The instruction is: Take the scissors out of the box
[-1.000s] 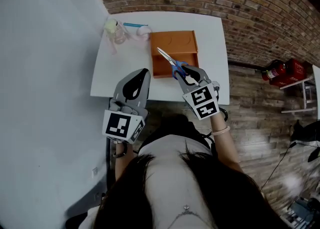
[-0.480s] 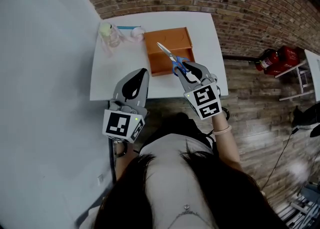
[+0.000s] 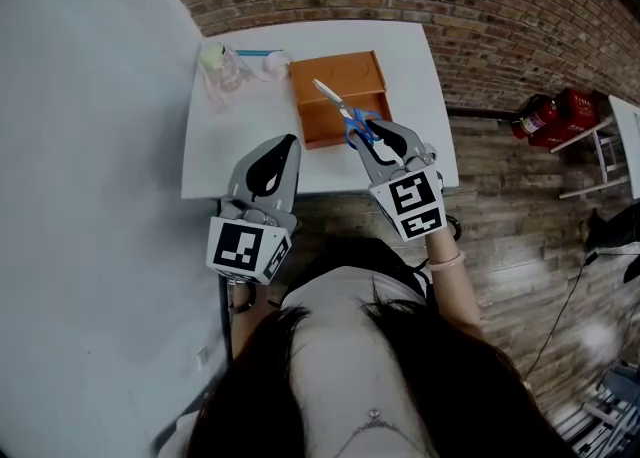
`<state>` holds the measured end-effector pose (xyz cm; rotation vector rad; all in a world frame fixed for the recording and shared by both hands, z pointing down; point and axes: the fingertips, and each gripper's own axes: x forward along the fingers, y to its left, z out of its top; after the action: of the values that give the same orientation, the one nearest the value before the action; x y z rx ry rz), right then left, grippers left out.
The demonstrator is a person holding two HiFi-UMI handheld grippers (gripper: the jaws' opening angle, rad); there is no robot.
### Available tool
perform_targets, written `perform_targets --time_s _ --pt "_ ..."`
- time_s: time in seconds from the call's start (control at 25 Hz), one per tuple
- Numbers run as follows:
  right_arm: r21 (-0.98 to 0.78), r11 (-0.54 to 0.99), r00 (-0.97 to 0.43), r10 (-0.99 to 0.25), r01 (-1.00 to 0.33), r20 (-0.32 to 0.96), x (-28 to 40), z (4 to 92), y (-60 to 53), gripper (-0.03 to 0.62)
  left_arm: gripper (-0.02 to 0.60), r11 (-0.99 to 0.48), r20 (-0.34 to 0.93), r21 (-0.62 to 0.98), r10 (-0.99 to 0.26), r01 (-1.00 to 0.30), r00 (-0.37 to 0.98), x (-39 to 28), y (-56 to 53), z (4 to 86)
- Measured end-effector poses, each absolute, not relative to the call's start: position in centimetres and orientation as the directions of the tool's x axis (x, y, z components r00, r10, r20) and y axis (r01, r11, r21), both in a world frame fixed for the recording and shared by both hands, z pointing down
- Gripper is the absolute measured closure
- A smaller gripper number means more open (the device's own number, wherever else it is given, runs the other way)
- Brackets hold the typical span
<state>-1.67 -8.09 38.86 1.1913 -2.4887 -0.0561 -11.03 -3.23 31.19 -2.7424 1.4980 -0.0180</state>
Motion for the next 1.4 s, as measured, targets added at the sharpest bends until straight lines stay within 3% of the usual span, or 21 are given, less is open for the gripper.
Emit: perform_targets --time_s 1.4 --pt "0.199 0.676 -0.647 -0.736 -0.709 0.198 2.5 33.6 -6.1 0.496 0.581 -0.486 -0.005 -0.021 -0.874 -0.874 0.486 -6.0 -4.2 30.6"
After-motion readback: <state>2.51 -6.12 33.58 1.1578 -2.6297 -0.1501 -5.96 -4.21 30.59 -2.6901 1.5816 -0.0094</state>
